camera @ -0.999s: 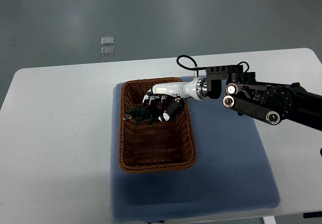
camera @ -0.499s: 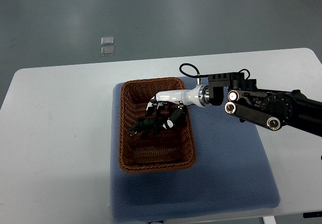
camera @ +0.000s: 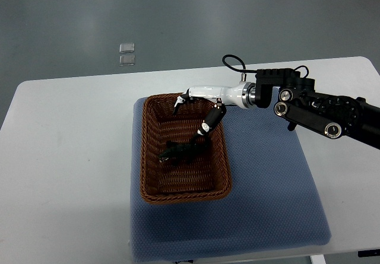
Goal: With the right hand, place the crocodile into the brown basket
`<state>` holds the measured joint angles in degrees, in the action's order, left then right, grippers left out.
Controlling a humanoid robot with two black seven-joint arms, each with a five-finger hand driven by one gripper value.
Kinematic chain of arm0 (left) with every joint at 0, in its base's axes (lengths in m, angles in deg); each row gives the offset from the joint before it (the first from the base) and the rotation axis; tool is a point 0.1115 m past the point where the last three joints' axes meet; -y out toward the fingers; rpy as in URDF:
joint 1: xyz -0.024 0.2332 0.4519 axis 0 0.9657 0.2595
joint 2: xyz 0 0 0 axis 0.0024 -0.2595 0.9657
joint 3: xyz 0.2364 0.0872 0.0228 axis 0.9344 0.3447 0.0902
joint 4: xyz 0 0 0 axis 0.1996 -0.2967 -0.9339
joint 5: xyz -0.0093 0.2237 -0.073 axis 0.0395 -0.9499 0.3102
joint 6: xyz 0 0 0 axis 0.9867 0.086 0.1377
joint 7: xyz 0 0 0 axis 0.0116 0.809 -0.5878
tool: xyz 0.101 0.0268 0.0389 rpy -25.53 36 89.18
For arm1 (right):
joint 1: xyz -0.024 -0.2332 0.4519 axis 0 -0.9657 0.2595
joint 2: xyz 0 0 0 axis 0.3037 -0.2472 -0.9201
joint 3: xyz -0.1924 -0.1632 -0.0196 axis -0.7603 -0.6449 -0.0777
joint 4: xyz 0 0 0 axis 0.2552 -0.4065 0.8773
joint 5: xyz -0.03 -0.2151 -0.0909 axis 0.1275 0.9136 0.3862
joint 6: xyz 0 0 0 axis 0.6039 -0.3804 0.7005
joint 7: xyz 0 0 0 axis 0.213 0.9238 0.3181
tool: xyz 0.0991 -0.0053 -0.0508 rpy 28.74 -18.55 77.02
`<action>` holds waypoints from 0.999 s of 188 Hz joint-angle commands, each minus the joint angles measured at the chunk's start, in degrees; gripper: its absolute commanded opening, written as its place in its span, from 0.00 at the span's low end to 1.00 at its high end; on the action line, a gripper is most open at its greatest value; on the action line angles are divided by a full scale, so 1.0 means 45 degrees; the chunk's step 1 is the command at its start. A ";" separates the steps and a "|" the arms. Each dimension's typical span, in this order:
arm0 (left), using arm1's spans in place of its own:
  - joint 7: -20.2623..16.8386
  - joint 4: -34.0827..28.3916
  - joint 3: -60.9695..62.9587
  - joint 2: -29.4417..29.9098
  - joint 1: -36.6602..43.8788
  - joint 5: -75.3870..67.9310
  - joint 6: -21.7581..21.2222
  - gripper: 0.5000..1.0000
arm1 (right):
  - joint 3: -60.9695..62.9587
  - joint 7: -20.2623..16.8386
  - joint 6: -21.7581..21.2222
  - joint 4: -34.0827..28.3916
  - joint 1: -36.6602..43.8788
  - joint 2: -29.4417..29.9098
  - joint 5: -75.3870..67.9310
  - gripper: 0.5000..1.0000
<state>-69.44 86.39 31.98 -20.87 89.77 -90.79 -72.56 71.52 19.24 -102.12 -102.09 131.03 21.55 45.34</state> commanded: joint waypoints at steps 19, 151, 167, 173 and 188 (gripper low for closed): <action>0.0000 0.0017 -0.0013 0.0000 0.0000 -0.0021 0.0001 1.00 | 0.2784 -0.0017 0.0127 0.0154 -0.0741 -0.0205 -0.3397 0.85; 0.0000 0.0096 0.0006 0.0000 0.0019 -0.0021 0.0001 1.00 | 0.9094 0.0335 0.0186 0.3572 -0.4414 0.1416 -1.2286 0.85; 0.0000 0.0115 0.0006 0.0000 0.0019 -0.0021 0.0001 1.00 | 0.9075 0.1018 0.0186 0.3572 -0.4570 0.1416 -1.2501 0.85; 0.0000 0.0115 0.0006 0.0000 0.0019 -0.0021 0.0002 1.00 | 0.9075 0.1174 0.0186 0.3572 -0.4570 0.1416 -1.2501 0.86; 0.0000 0.0115 0.0006 0.0000 0.0019 -0.0021 0.0001 1.00 | 0.9094 0.1253 0.0186 0.3591 -0.4589 0.1397 -1.2540 0.85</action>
<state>-69.44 86.88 32.01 -20.87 89.83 -90.89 -72.53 112.39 23.79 -101.28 -86.04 110.57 27.92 -10.75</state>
